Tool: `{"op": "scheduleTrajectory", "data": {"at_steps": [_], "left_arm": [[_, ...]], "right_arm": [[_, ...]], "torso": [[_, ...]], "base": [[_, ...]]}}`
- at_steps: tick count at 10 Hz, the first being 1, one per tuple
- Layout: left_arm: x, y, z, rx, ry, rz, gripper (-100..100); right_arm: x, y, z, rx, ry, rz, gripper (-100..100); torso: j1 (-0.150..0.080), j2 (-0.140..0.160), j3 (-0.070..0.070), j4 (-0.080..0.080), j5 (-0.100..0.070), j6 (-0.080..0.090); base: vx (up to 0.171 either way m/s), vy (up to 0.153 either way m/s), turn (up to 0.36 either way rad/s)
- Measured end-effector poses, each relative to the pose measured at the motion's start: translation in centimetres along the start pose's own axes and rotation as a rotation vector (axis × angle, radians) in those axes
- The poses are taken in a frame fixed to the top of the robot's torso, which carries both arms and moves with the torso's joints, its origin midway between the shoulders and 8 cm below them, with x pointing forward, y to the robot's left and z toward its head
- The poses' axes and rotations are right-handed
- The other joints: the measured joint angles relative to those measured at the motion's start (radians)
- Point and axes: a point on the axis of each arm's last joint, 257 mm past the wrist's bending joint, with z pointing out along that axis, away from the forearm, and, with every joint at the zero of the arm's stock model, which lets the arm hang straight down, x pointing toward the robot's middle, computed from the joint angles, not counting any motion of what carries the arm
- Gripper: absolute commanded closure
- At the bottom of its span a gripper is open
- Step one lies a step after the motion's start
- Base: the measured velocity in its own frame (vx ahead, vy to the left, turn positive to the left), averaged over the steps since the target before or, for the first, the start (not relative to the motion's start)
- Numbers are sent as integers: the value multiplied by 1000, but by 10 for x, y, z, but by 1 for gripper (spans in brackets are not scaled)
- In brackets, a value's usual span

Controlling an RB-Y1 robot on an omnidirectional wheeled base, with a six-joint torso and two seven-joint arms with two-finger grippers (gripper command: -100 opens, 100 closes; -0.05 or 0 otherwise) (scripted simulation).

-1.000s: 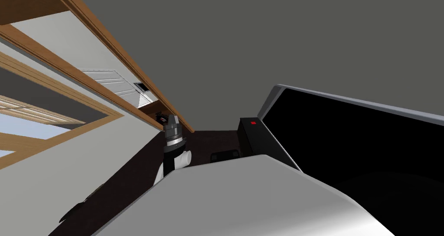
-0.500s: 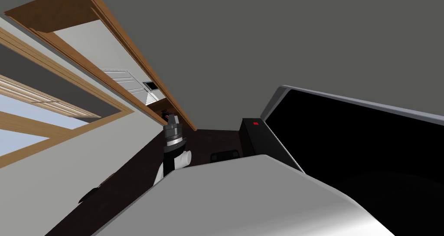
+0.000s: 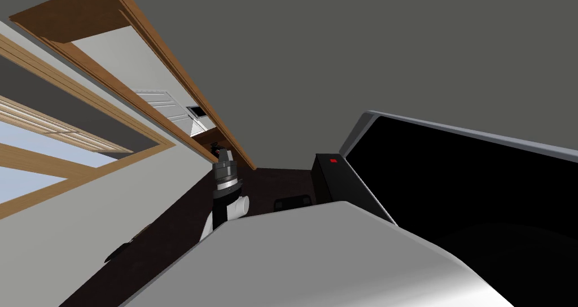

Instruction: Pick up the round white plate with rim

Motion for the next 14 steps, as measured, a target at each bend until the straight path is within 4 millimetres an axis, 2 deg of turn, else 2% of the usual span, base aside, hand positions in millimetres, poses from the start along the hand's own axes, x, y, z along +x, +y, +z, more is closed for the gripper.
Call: {"op": "scheduleTrajectory", "data": {"at_steps": [2,5,6,10,11,12,14], "left_arm": [[0,0,0,0,0,0,0],[0,0,0,0,0,0,0],[0,0,0,0,0,0,0],[0,0,0,0,0,0,0],[0,0,0,0,0,0,0],[0,0,0,0,0,0,0],[0,0,0,0,0,0,0]], "right_arm": [[-3,6,8,4,2,10,-100],[-4,9,20,19,13,22,-100],[-4,9,21,20,14,22,100],[-4,9,21,20,14,27,100],[-4,9,21,20,14,28,0],[-4,9,21,20,14,28,100],[-8,13,21,11,6,23,100]], "torso": [[1,0,0,0,-2,0],[-1,1,2,4,-16,0],[-3,1,2,4,-17,0],[-4,1,2,4,-17,-1],[-4,1,2,4,-17,-1],[-4,1,2,4,-17,-1],[-5,0,3,5,-21,-2]], "base": [[-14,14,45],[-7,8,20],[0,0,0],[0,0,-3],[0,0,0],[2,-19,-10],[3,-2,-10]]}}
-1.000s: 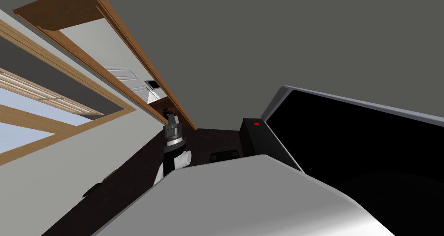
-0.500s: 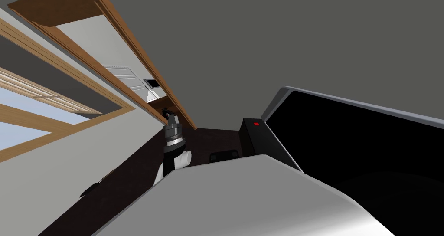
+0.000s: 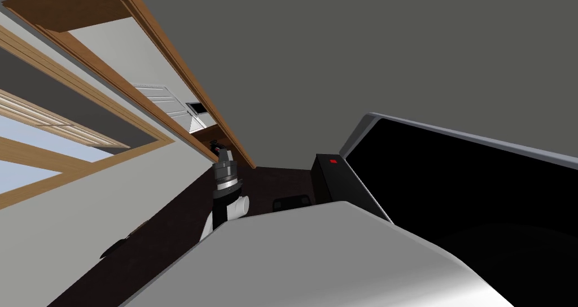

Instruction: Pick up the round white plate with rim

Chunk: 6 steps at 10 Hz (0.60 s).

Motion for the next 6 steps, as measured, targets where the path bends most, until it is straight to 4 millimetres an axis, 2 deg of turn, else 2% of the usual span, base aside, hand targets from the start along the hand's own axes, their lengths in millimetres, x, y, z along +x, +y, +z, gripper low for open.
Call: {"op": "scheduleTrajectory", "data": {"at_steps": [5,6], "left_arm": [[0,0,0,0,0,0,0],[0,0,0,0,0,0,0]], "right_arm": [[6,-11,-19,-10,-6,-20,100],[6,-12,-20,-10,-5,-20,0]], "torso": [[0,-1,-1,-1,2,0],[1,0,0,0,1,-1]], "base": [[7,-7,-23],[0,0,0]]}}
